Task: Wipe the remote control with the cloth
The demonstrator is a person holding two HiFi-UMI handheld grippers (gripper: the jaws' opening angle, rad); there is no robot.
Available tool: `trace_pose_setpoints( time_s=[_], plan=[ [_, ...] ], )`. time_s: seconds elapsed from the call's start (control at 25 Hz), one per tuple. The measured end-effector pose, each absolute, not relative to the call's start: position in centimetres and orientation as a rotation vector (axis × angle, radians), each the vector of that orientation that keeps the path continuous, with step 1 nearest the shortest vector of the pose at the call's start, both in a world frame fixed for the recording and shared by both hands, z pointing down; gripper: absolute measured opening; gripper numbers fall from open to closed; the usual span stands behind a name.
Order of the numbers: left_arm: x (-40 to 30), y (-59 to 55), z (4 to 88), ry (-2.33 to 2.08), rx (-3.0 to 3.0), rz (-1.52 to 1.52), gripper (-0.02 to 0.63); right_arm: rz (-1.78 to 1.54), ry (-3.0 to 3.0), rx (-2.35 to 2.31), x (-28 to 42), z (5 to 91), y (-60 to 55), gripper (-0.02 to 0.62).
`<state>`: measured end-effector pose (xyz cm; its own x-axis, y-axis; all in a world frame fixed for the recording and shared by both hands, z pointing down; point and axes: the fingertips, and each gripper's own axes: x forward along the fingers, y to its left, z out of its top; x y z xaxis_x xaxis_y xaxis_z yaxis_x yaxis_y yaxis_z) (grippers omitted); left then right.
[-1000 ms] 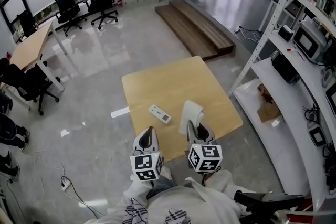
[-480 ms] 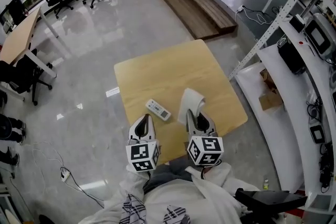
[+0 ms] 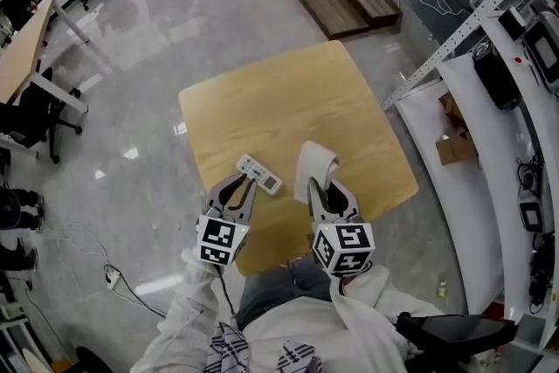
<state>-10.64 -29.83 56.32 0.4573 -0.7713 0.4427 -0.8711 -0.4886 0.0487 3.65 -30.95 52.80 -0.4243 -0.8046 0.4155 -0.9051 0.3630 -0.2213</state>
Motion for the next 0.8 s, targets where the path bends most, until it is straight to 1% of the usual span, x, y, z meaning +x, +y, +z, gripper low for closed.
trace_pose_setpoints(
  time_s=[0.04, 0.08, 0.16, 0.2, 0.24, 0.28, 0.4, 0.8],
  plan=[
    [-10.8, -30.0, 56.9, -1.335, 2.496, 0.614, 0.073, 0.625, -2.382, 1.528, 3.7, 53.0, -30.9, 0.089],
    [-10.9, -30.2, 57.6, -1.258, 2.54, 0.684, 0.096, 0.631, -2.373, 1.53, 3.8, 53.3, -30.8, 0.089],
    [-11.0, -30.3, 59.1, -1.088, 2.616, 0.83, 0.17, 0.641, -2.354, 1.536, 4.2, 53.7, -30.7, 0.089],
    [-11.0, -30.2, 60.1, -0.994, 2.651, 0.923, 0.226, 0.647, -2.343, 1.54, 4.3, 53.9, -30.7, 0.089],
    [-11.0, -30.2, 61.0, -0.899, 2.681, 1.026, 0.257, 0.651, -2.333, 1.544, 4.5, 54.1, -30.7, 0.089],
    [-11.1, -30.2, 61.9, -0.808, 2.703, 1.128, 0.274, 0.655, -2.324, 1.547, 4.6, 54.3, -30.7, 0.089],
    [-11.5, -31.2, 64.2, -0.604, 2.723, 1.34, 0.294, 0.669, -2.3, 1.553, 4.6, 55.0, -30.8, 0.089],
    [-12.6, -32.4, 69.0, -0.071, 2.652, 1.797, 0.301, 0.735, -2.25, 1.55, 4.4, 56.8, -30.3, 0.089]
  ],
)
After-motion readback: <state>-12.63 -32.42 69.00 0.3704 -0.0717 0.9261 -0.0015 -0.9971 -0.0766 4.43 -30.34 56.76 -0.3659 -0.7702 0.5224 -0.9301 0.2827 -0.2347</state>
